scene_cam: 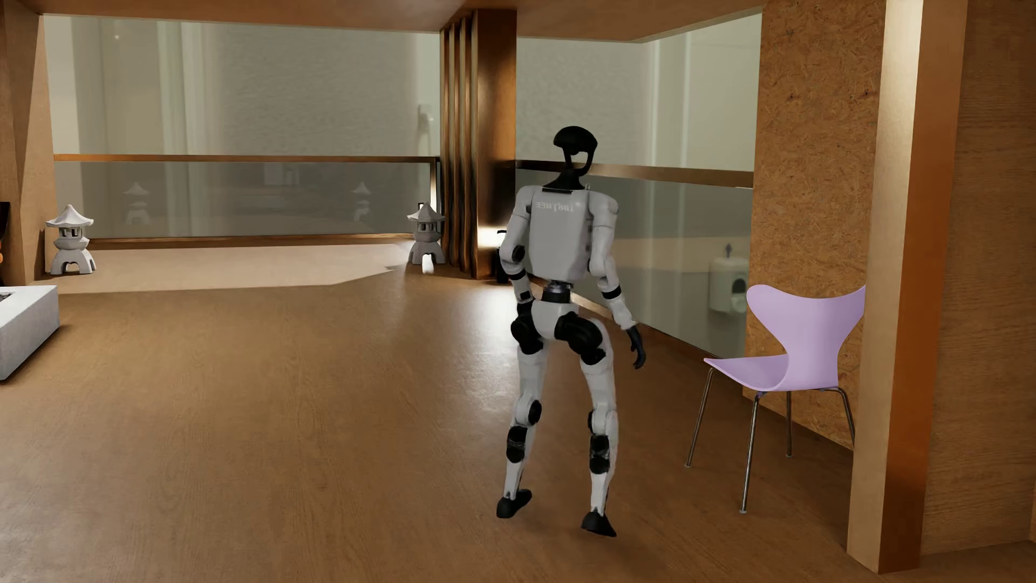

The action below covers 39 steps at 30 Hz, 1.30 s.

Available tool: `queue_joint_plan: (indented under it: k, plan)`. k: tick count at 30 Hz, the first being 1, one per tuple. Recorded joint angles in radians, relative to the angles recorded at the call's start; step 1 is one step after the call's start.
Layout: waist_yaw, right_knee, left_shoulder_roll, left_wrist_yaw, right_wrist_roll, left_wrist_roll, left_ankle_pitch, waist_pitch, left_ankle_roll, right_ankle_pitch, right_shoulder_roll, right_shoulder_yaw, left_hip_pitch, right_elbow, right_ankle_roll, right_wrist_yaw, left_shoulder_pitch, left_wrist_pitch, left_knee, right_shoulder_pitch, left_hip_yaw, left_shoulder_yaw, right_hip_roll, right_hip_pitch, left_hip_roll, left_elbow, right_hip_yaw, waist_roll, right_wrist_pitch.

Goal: Head to light purple chair

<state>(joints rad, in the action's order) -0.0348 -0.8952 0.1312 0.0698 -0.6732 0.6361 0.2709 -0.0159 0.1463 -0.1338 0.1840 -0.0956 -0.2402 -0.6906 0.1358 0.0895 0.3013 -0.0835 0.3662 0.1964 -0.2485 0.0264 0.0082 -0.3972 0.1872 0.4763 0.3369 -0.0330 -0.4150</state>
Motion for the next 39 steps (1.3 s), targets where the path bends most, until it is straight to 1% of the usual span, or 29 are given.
queue_joint_plan:
  k: [1, 2, 3, 4, 5, 6, 7, 8, 9, 11, 12, 14, 15, 16, 18, 19, 20, 21, 22, 23, 24, 25, 26, 27, 30, 33, 35, 38, 39]
  plan:
    - [-0.003, -0.108, 0.022, -0.011, 0.020, 0.004, 0.013, -0.004, -0.015, 0.045, 0.011, -0.018, 0.029, -0.044, 0.036, -0.007, -0.030, -0.015, -0.012, -0.003, -0.056, 0.021, -0.054, -0.085, -0.016, 0.046, -0.081, 0.012, -0.008]
    - [-0.001, -0.181, 0.036, -0.019, 0.029, 0.005, 0.027, -0.007, -0.028, 0.034, 0.026, -0.053, 0.051, -0.076, -0.017, -0.028, -0.054, -0.030, -0.016, 0.000, -0.104, 0.031, -0.128, -0.154, -0.032, 0.088, -0.188, 0.024, 0.000]
    - [0.006, -0.206, 0.042, -0.022, 0.034, 0.001, 0.043, -0.008, -0.040, -0.011, 0.039, -0.087, 0.065, -0.097, -0.097, -0.053, -0.075, -0.049, -0.013, 0.008, -0.140, 0.027, -0.204, -0.195, -0.047, 0.127, -0.307, 0.035, 0.017]
    - [0.016, -0.181, 0.041, -0.017, 0.041, -0.007, 0.057, -0.005, -0.052, -0.050, 0.042, -0.112, 0.077, -0.109, -0.154, -0.079, -0.094, -0.072, -0.013, 0.022, -0.167, 0.012, -0.252, -0.202, -0.059, 0.165, -0.429, 0.044, 0.033]
    - [0.026, -0.113, 0.036, -0.007, 0.048, -0.012, 0.069, -0.001, -0.061, -0.075, 0.046, -0.129, 0.089, -0.113, -0.180, -0.105, -0.103, -0.093, -0.015, 0.040, -0.192, -0.015, -0.259, -0.191, -0.066, 0.195, -0.538, 0.050, 0.047]
    - [0.033, -0.008, 0.026, 0.005, 0.047, -0.014, 0.081, 0.004, -0.065, -0.110, 0.047, -0.143, 0.104, -0.110, -0.168, -0.131, -0.107, -0.111, -0.017, 0.055, -0.218, -0.039, -0.230, -0.168, -0.071, 0.215, -0.625, 0.053, 0.055]
    - [0.038, 0.120, 0.017, 0.013, 0.041, -0.011, 0.091, 0.009, -0.065, -0.090, 0.049, -0.155, 0.123, -0.103, -0.127, -0.155, -0.106, -0.119, -0.022, 0.066, -0.245, -0.055, -0.182, -0.139, -0.073, 0.226, -0.687, 0.054, 0.059]
    - [0.038, 0.243, 0.015, 0.013, 0.033, -0.003, 0.097, 0.016, -0.062, -0.050, 0.045, -0.160, 0.148, -0.094, -0.271, -0.171, -0.101, -0.116, -0.042, 0.074, -0.272, -0.057, -0.159, -0.082, -0.075, 0.230, -0.799, 0.054, 0.061]
    - [0.037, 0.337, 0.017, 0.004, 0.027, 0.008, 0.108, 0.022, -0.058, -0.094, 0.040, -0.157, 0.170, -0.083, -0.305, -0.177, -0.096, -0.105, -0.055, 0.081, -0.293, -0.049, -0.152, -0.016, -0.077, 0.230, -0.898, 0.054, 0.060]
    - [0.045, 0.439, 0.017, -0.017, 0.012, 0.022, 0.133, 0.027, -0.046, -0.121, 0.020, -0.150, 0.189, -0.068, -0.300, -0.159, -0.083, -0.091, -0.021, 0.078, -0.302, -0.058, -0.099, 0.050, -0.060, 0.220, -0.867, 0.045, 0.053]
    - [0.044, 0.455, 0.005, -0.012, 0.005, 0.011, 0.133, 0.027, -0.038, -0.117, 0.016, -0.146, 0.179, -0.067, -0.294, -0.145, -0.070, -0.093, 0.041, 0.068, -0.299, -0.082, -0.087, 0.069, -0.040, 0.207, -0.856, 0.038, 0.056]
    - [0.035, 0.461, -0.038, 0.003, -0.015, -0.010, 0.066, 0.022, -0.005, -0.122, 0.013, -0.147, 0.105, -0.049, -0.281, -0.130, -0.051, -0.095, 0.251, 0.044, -0.269, -0.133, -0.081, 0.094, 0.018, 0.182, -0.846, 0.029, 0.060]
    - [0.026, 0.457, -0.046, -0.003, -0.029, -0.009, 0.010, 0.018, 0.018, -0.130, 0.015, -0.154, 0.042, -0.028, -0.275, -0.127, -0.042, -0.087, 0.392, 0.030, -0.226, -0.145, -0.077, 0.101, 0.051, 0.169, -0.838, 0.025, 0.068]
    - [0.014, 0.454, -0.051, -0.009, -0.042, 0.002, -0.046, 0.013, 0.007, -0.139, 0.015, -0.160, -0.030, -0.007, -0.268, -0.121, -0.038, -0.087, 0.537, 0.010, -0.173, -0.145, -0.072, 0.109, 0.081, 0.151, -0.827, 0.021, 0.079]
    - [-0.004, 0.448, -0.055, -0.012, -0.048, 0.014, -0.044, 0.006, 0.027, -0.156, 0.017, -0.155, -0.148, 0.041, -0.251, -0.088, -0.022, -0.091, 0.719, -0.020, -0.057, -0.159, -0.063, 0.127, 0.107, 0.127, -0.806, 0.011, 0.103]
    - [-0.009, 0.450, -0.057, -0.014, -0.042, 0.011, -0.040, 0.004, 0.066, -0.159, 0.017, -0.145, -0.185, 0.055, -0.239, -0.069, -0.007, -0.094, 0.738, -0.038, -0.018, -0.175, -0.065, 0.139, 0.121, 0.124, -0.797, 0.007, 0.110]
    - [-0.012, 0.456, -0.062, -0.017, -0.038, 0.013, -0.034, 0.004, 0.070, -0.159, 0.016, -0.137, -0.204, 0.070, -0.227, -0.054, 0.001, -0.101, 0.710, -0.051, 0.000, -0.187, -0.067, 0.151, 0.146, 0.128, -0.786, 0.005, 0.115]
    - [-0.014, 0.464, -0.066, -0.026, -0.040, 0.016, -0.029, 0.005, 0.065, -0.157, 0.018, -0.133, -0.208, 0.090, -0.214, -0.045, 0.008, -0.105, 0.644, -0.061, -0.002, -0.193, -0.068, 0.163, 0.182, 0.132, -0.774, 0.003, 0.119]
    - [-0.018, 0.468, -0.067, -0.039, -0.047, 0.019, -0.017, 0.007, 0.036, -0.158, 0.019, -0.134, -0.206, 0.112, -0.202, -0.041, 0.016, -0.105, 0.555, -0.069, -0.002, -0.199, -0.068, 0.171, 0.209, 0.133, -0.757, 0.000, 0.125]
    - [-0.022, 0.466, -0.068, -0.049, -0.053, 0.017, -0.014, 0.008, 0.023, -0.160, 0.020, -0.138, -0.200, 0.134, -0.190, -0.038, 0.023, -0.104, 0.457, -0.076, 0.020, -0.208, -0.068, 0.175, 0.217, 0.131, -0.736, -0.002, 0.133]
    - [-0.028, 0.466, -0.073, -0.054, -0.057, 0.012, -0.025, 0.009, 0.050, -0.162, 0.020, -0.142, -0.190, 0.152, -0.178, -0.037, 0.031, -0.105, 0.354, -0.081, 0.094, -0.220, -0.070, 0.180, 0.188, 0.128, -0.710, -0.003, 0.140]
    - [-0.031, 0.466, -0.081, -0.052, -0.057, 0.005, -0.034, 0.011, 0.096, -0.162, 0.020, -0.148, -0.167, 0.163, -0.166, -0.040, 0.037, -0.108, 0.242, -0.084, 0.195, -0.234, -0.074, 0.185, 0.142, 0.126, -0.684, -0.002, 0.144]
    - [-0.030, 0.471, -0.090, -0.048, -0.059, 0.001, -0.059, 0.013, 0.101, -0.160, 0.022, -0.152, -0.135, 0.168, -0.152, -0.045, 0.041, -0.112, 0.146, -0.085, 0.297, -0.241, -0.083, 0.192, 0.090, 0.126, -0.659, -0.002, 0.142]
    - [-0.026, 0.468, -0.095, -0.047, -0.064, 0.005, -0.049, 0.014, 0.103, -0.158, 0.025, -0.155, -0.104, 0.169, -0.137, -0.050, 0.041, -0.114, 0.106, -0.081, 0.350, -0.239, -0.096, 0.196, 0.062, 0.130, -0.640, -0.002, 0.137]
    - [-0.009, 0.439, -0.087, -0.063, -0.078, 0.048, 0.026, 0.013, 0.035, -0.151, 0.025, -0.147, -0.054, 0.158, -0.087, -0.051, 0.019, -0.114, 0.100, -0.049, 0.249, -0.182, -0.151, 0.193, 0.032, 0.149, -0.595, -0.008, 0.112]
    - [-0.001, 0.415, -0.077, -0.059, -0.106, 0.071, 0.053, 0.008, -0.018, -0.129, 0.041, -0.174, -0.026, 0.114, -0.043, -0.101, -0.003, -0.093, 0.107, -0.020, 0.195, -0.124, -0.222, 0.176, -0.034, 0.140, -0.540, 0.001, 0.092]
    - [0.002, 0.393, -0.079, -0.042, -0.120, 0.068, 0.070, 0.003, -0.046, -0.111, 0.051, -0.191, -0.012, 0.093, -0.023, -0.140, -0.021, -0.089, 0.102, -0.003, 0.150, -0.101, -0.270, 0.152, -0.080, 0.122, -0.494, 0.014, 0.084]
    - [0.003, 0.380, -0.087, -0.022, -0.124, 0.029, 0.083, -0.004, -0.091, -0.075, 0.059, -0.208, 0.004, 0.071, -0.019, -0.175, -0.041, -0.097, 0.086, 0.008, 0.087, -0.097, -0.328, 0.113, -0.142, 0.103, -0.432, 0.036, 0.078]
    - [0.002, 0.380, -0.081, -0.016, -0.122, 0.022, 0.086, -0.005, -0.104, -0.060, 0.060, -0.215, 0.006, 0.069, -0.021, -0.178, -0.039, -0.087, 0.083, 0.012, 0.066, -0.102, -0.345, 0.101, -0.154, 0.107, -0.438, 0.044, 0.077]
